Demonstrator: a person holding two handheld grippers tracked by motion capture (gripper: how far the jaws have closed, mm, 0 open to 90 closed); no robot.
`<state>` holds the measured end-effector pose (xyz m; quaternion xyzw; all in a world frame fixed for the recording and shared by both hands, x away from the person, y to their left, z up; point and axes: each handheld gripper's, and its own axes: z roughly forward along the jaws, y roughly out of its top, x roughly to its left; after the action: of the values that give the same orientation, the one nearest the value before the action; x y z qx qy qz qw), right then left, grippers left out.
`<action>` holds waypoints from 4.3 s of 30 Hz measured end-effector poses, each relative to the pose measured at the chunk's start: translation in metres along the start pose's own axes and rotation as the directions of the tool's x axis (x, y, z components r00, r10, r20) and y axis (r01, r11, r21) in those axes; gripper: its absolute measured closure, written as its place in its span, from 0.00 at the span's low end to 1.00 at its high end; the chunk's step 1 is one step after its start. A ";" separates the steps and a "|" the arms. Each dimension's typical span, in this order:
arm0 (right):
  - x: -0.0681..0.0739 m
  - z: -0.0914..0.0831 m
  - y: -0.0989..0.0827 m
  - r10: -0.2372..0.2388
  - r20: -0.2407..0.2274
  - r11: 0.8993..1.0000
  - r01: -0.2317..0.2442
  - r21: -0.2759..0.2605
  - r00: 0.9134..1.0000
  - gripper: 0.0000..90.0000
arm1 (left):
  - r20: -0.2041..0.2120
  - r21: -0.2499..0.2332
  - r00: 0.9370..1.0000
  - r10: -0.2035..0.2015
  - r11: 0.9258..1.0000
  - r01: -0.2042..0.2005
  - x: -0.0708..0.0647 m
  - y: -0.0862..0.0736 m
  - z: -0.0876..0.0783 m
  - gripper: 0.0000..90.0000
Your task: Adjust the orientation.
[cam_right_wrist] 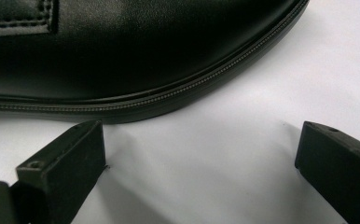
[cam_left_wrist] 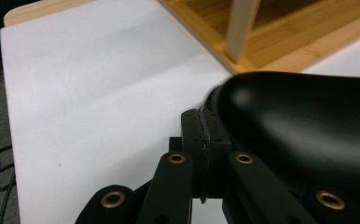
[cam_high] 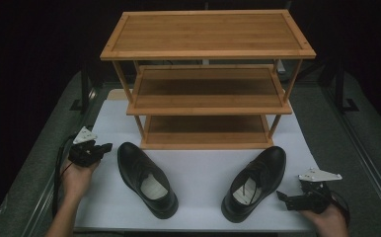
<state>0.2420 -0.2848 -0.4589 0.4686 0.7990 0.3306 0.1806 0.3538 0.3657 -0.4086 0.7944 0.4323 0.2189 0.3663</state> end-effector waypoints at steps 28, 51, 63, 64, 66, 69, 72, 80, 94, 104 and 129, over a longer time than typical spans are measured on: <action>0.000 0.000 0.000 0.001 -0.001 1.000 -0.001 0.000 1.000 0.02 | 0.069 0.017 0.996 0.060 0.998 -0.062 -0.027 0.024 0.036 1.00; 0.000 0.000 0.000 0.001 -0.001 1.000 -0.001 0.000 1.000 0.02 | 0.173 0.016 0.972 0.158 0.986 -0.164 -0.083 0.048 0.075 1.00; 0.000 0.000 0.000 0.001 -0.001 1.000 -0.001 -0.001 1.000 0.02 | 0.208 0.002 0.967 0.145 0.989 -0.148 -0.083 0.030 0.033 1.00; 0.000 0.000 0.000 0.001 0.000 1.000 -0.001 -0.001 1.000 0.02 | 0.210 0.001 0.967 0.147 0.989 -0.150 -0.084 0.027 0.029 1.00; 0.000 0.000 0.000 0.001 0.000 1.000 -0.001 -0.001 1.000 0.02 | 0.223 -0.002 0.964 0.146 0.989 -0.150 -0.086 0.017 0.017 1.00; 0.000 0.000 0.000 0.001 0.000 1.000 -0.001 0.000 1.000 0.02 | 0.240 0.007 0.960 0.146 0.988 -0.152 -0.089 0.005 0.005 1.00; 0.000 0.000 0.000 0.001 0.000 1.000 -0.001 0.000 1.000 0.02 | 0.265 0.019 0.956 0.128 0.990 -0.138 -0.091 -0.009 -0.004 1.00; 0.000 0.000 0.000 0.001 0.000 1.000 -0.001 0.000 1.000 0.02 | 0.328 0.070 0.933 0.148 0.981 -0.180 -0.108 -0.031 -0.002 1.00; 0.000 0.000 0.000 0.001 0.000 1.000 -0.001 0.001 1.000 0.02 | 0.373 0.057 0.919 0.128 0.985 -0.161 -0.115 -0.030 0.001 1.00; 0.000 0.000 0.000 0.001 0.000 1.000 -0.001 0.001 1.000 0.02 | 0.409 0.064 0.904 0.123 0.985 -0.163 -0.132 -0.024 0.008 1.00; 0.000 0.000 0.000 0.001 -0.001 1.000 -0.001 0.000 1.000 0.02 | 0.487 0.055 0.857 0.168 0.973 -0.222 -0.182 0.004 0.039 1.00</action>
<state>0.2420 -0.2849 -0.4590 0.4689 0.7989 0.3309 0.1801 0.2853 0.1950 -0.4363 0.8822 0.2566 0.0274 0.3938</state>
